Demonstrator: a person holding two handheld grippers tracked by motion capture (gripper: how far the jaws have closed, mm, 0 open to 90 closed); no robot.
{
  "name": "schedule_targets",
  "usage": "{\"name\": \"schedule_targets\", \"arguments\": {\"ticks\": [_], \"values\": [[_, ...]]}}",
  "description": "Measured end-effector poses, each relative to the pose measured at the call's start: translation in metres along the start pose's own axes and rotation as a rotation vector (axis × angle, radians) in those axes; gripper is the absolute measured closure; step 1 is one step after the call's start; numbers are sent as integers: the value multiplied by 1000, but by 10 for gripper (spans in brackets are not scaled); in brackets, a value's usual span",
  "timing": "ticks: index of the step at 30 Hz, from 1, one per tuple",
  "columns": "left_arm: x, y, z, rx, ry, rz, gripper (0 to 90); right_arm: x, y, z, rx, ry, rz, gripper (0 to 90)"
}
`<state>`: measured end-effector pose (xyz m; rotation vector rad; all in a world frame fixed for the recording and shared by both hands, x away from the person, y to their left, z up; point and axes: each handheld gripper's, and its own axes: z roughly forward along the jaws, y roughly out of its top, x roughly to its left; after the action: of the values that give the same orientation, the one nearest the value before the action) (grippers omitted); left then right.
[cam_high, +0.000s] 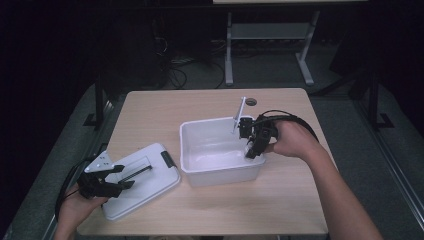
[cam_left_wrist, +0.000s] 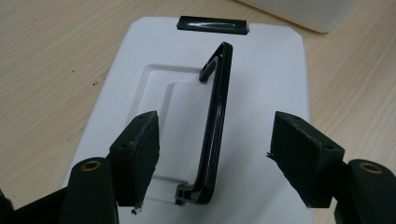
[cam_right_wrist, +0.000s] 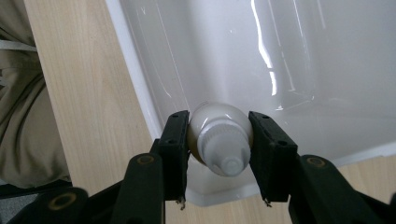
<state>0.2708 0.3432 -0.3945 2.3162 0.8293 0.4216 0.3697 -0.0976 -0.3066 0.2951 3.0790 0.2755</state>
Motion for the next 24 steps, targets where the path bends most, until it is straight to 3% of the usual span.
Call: {"name": "schedule_targets", "arguments": {"ticks": [24], "values": [[0,-2,2,7,-8,-10,318,-5,-4,30,14,7,12,596]]}}
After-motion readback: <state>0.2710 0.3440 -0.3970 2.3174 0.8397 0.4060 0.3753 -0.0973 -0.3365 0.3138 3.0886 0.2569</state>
